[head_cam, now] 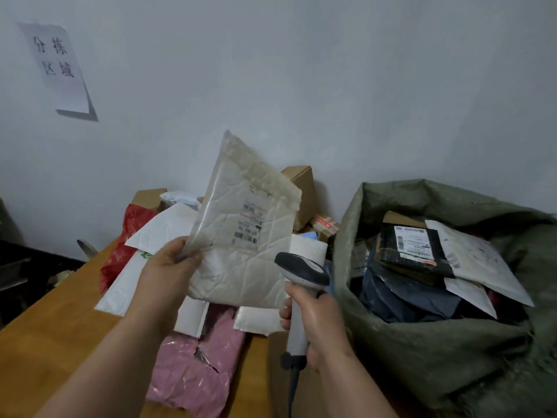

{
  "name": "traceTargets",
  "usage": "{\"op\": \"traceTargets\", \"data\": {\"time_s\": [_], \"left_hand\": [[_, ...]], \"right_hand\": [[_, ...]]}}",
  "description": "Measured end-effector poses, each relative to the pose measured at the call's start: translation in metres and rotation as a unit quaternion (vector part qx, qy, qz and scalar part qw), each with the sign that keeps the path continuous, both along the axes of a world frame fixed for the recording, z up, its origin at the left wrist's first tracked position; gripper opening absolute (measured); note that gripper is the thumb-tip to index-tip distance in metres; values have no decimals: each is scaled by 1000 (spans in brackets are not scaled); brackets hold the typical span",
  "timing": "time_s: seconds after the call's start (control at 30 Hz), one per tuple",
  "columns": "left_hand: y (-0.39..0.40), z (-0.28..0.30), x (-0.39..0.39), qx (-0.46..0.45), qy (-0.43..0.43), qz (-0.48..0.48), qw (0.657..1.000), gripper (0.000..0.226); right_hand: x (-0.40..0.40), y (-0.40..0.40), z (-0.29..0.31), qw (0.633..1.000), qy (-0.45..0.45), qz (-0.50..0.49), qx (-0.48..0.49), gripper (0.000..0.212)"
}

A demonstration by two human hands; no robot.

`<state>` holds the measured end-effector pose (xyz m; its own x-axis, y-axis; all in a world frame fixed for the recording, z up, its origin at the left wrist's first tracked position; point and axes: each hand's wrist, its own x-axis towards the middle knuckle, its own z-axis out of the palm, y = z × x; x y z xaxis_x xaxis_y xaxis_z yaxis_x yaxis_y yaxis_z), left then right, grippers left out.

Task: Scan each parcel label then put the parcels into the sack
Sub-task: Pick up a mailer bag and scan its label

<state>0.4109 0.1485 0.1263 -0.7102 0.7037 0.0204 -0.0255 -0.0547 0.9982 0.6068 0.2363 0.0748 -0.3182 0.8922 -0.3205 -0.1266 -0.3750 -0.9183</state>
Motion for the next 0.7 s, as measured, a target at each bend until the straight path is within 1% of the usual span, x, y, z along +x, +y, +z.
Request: {"op": "traceTargets", "data": {"time_s": [0.13,0.2,0.27,0.3,0.4,0.43,0.53,0.6,0.63,0.7], "left_hand": [[15,21,6,66,-37,-37,996,25],[28,26,17,92,-71,-63,991,23],[46,28,34,101,-102,-91,985,23],[55,29,44,102,-116,-105,982,23],[90,27,80,86,-152,-140,975,26],[103,25,95,74,-161,-148,973,28],[148,17,143,22,-165,-174,971,27],[179,13,177,-11,-143,-184,972,28],[194,10,193,-22,-127,-185,974,32],[223,4,221,-34,-103,-196,975,59]], "right_hand": [[20,2,11,998,19,-58,14,25],[36,7,13,996,32,-87,8,32],[54,14,16,993,55,-107,4,36],[62,18,18,991,68,-113,3,34],[91,35,24,983,109,-148,1,19],[102,42,24,979,115,-166,2,17],[143,70,24,967,116,-226,16,24],[174,91,24,957,112,-267,12,24],[188,103,23,953,114,-281,4,22],[214,125,21,946,123,-299,-16,21]]}}
